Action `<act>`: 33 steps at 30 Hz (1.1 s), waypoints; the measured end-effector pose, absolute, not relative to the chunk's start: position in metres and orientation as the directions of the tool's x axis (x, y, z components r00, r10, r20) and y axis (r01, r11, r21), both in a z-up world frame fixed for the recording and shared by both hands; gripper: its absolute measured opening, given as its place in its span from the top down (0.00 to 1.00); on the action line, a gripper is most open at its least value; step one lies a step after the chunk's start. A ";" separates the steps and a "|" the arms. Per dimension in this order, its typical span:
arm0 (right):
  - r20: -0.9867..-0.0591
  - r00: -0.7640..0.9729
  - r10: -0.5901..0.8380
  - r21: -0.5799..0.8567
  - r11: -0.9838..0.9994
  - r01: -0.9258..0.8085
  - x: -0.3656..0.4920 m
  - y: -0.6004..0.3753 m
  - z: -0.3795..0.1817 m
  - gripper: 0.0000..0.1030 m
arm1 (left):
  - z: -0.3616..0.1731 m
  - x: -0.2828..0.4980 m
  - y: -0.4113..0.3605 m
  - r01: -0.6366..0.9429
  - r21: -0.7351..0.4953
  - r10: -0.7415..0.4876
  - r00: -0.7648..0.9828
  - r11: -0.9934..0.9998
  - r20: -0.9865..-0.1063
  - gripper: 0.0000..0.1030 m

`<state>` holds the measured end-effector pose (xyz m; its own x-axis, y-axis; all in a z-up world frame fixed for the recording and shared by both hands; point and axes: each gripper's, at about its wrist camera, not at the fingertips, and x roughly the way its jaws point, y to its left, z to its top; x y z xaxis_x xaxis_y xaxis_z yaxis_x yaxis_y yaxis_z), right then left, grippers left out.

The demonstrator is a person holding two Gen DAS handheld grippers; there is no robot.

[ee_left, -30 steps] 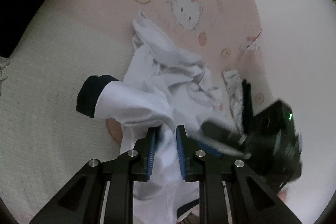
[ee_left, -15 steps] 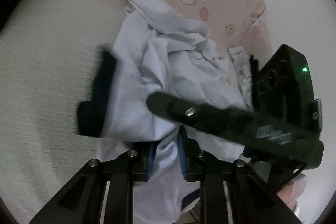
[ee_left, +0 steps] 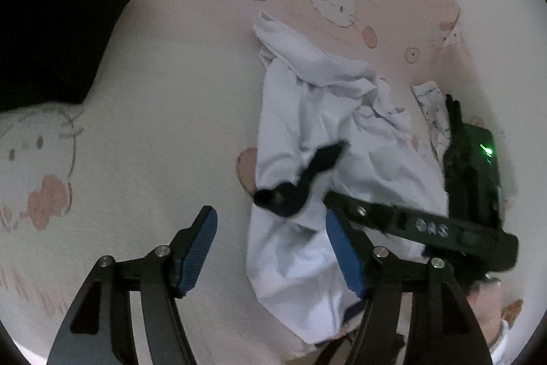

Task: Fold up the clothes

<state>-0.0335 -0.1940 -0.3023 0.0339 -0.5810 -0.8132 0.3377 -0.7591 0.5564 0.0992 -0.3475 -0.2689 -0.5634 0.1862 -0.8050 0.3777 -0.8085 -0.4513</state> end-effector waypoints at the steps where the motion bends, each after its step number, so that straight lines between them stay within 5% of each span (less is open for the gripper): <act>1: -0.813 0.030 -0.581 0.555 -0.760 0.339 -0.032 -0.193 -0.302 0.72 | -0.271 0.092 -0.344 0.363 -0.447 0.196 -0.555 -0.817 -0.809 0.38; 10: -0.820 0.031 -0.572 0.551 -0.772 0.317 -0.029 -0.179 -0.300 0.75 | -0.286 0.077 -0.334 0.296 -0.482 0.254 -0.567 -0.824 -0.783 0.38; 13: -0.811 0.041 -0.584 0.567 -0.766 0.301 -0.028 -0.172 -0.299 0.72 | -0.281 0.078 -0.324 0.261 -0.499 0.251 -0.623 -0.826 -0.741 0.62; 19: -0.741 -0.014 -0.671 0.642 -0.714 0.279 -0.027 -0.159 -0.275 0.46 | -0.275 0.082 -0.315 0.224 -0.514 0.259 -0.661 -0.828 -0.704 0.82; 29: -0.679 0.074 -0.730 0.732 -0.668 0.130 -0.021 -0.159 -0.279 0.43 | -0.268 0.075 -0.275 0.125 -0.541 0.334 -0.666 -0.832 -0.667 0.84; 33: -0.730 0.091 -0.677 0.683 -0.720 0.124 -0.019 -0.165 -0.289 0.43 | -0.275 0.067 -0.255 0.105 -0.535 0.356 -0.638 -0.838 -0.683 0.84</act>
